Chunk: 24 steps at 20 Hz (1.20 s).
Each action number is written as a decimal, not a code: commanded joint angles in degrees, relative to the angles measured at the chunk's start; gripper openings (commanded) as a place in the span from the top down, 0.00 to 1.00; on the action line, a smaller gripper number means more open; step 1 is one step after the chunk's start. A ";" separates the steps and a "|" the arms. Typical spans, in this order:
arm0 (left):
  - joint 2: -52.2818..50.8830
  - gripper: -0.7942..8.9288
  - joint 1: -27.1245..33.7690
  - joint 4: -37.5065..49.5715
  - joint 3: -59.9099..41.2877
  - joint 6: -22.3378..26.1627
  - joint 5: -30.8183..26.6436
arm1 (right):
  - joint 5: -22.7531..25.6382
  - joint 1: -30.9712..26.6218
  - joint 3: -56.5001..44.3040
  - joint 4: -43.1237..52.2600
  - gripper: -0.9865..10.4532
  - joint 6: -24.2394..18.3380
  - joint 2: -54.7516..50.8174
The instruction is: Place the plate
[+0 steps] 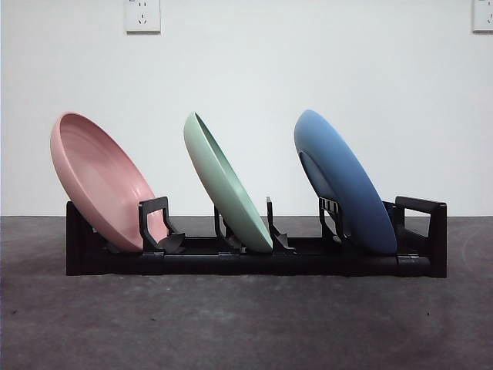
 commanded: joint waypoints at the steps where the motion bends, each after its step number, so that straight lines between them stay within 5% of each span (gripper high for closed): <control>1: 4.35 0.91 -0.02 -3.30 3.65 5.27 3.34 | 0.28 1.53 4.26 -6.08 0.90 -8.11 3.93; 6: 10.38 0.91 -1.01 -6.23 7.26 8.11 5.99 | 7.34 7.56 10.91 -13.49 0.90 -17.90 10.62; 9: 11.06 0.68 -1.20 -5.90 7.30 8.09 5.99 | 10.82 11.02 12.70 -15.69 0.80 -19.50 13.53; 11: 10.91 0.53 -1.20 -5.92 7.30 8.09 5.97 | 13.14 12.26 13.27 -16.90 0.64 -18.62 14.56; 18: 9.86 0.54 -1.20 -4.50 7.30 7.87 5.97 | 10.27 14.56 20.24 -22.03 0.68 -5.60 21.51; 24: 9.81 0.54 -1.20 -4.50 7.30 7.65 5.97 | 11.02 21.57 39.30 -26.73 0.68 -5.11 41.86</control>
